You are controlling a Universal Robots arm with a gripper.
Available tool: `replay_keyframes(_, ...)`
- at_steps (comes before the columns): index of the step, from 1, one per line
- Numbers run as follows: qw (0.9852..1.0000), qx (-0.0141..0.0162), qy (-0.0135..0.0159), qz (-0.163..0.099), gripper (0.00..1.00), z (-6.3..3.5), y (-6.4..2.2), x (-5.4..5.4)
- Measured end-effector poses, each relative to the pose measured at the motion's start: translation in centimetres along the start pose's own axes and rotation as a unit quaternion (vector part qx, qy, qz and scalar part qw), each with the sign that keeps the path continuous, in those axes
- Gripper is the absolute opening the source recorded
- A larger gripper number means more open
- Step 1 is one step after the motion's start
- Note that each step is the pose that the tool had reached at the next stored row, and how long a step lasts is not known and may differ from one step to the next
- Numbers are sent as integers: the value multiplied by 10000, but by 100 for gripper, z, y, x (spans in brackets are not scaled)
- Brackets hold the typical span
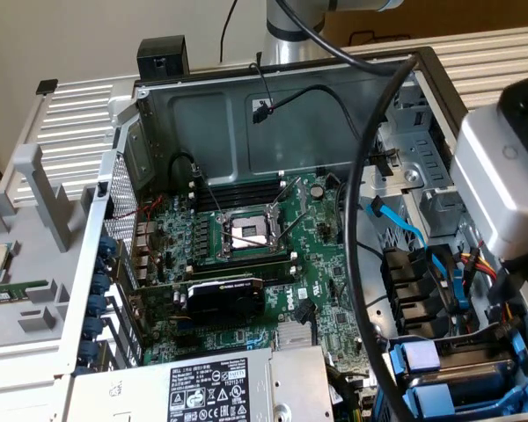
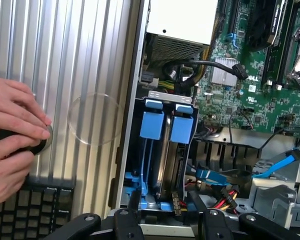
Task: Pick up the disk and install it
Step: 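Insert the first disk wire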
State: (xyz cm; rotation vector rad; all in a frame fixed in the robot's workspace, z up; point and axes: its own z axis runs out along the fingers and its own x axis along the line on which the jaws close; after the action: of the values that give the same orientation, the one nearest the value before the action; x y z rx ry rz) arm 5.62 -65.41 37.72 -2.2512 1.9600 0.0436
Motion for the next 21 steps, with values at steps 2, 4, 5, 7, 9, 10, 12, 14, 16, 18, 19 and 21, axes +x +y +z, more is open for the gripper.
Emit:
replay_keyframes(2, 10000, 0, -22, -22, 49, 26, 2, 4)
replay_keyframes(4, 10000, -1, -38, -41, 49, 55, 6, 7)
replay_keyframes(5, 10000, -1, -49, -51, 49, 68, 7, 9)
replay_keyframes(7, 9999, -1, -75, -75, 49, 90, 9, 12)
replay_keyframes(9, 9999, 2, -113, -96, 49, 104, 10, 14)
replay_keyframes(10, 9999, 3, -129, -103, 49, 109, 10, 14)
replay_keyframes(12, 9998, 3, -151, -121, 49, 116, 10, 15)
replay_keyframes(14, 9997, 1, -179, -158, 49, 125, 6, 17)
replay_keyframes(16, 9995, -1, -217, -209, 49, 137, 4, 19)
replay_keyframes(18, 9993, -5, -258, -274, 49, 149, 0, 21)
replay_keyframes(19, 9992, -7, -275, -305, 49, 155, -1, 22)
replay_keyframes(21, 9988, -14, -305, -372, 49, 167, -6, 24)
